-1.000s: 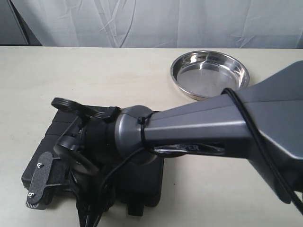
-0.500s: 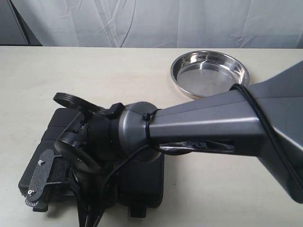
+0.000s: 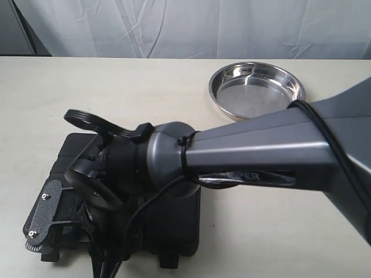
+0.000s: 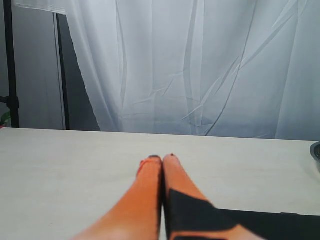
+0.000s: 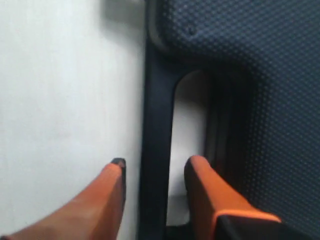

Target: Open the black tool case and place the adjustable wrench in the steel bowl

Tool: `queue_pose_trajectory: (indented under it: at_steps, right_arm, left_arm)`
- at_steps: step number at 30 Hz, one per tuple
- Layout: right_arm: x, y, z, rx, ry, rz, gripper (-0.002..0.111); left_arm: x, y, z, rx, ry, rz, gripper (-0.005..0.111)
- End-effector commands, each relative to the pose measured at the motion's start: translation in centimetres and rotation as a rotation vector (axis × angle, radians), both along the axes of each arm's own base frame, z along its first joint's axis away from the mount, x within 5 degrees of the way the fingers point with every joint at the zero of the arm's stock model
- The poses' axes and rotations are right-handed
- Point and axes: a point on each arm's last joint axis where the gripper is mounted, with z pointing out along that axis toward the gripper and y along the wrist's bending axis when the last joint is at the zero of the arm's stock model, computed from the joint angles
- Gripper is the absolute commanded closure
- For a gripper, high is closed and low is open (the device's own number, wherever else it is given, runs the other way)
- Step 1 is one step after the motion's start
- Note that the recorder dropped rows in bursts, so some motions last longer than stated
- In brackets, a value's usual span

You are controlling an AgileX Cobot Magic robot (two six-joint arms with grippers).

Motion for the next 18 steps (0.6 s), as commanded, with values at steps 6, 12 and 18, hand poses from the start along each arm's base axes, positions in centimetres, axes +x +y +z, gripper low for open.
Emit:
queue_pose_trajectory:
  at_steps: [6,12,18]
  right_arm:
    - [0.02,0.15,0.75,0.026,-0.018,0.013,0.109]
    - [0.29,0.29,0.82,0.040,-0.053,0.031,0.080]
    - [0.36,0.40,0.85,0.052,-0.062,0.033,0.052]
  left_arm:
    - [-0.02,-0.03,-0.13,-0.002,0.000,-0.005,0.107]
    - [-0.02,-0.03,-0.13,-0.002,0.000,-0.005,0.107]
    - [-0.02,-0.03,-0.13,-0.002,0.000,-0.005,0.107]
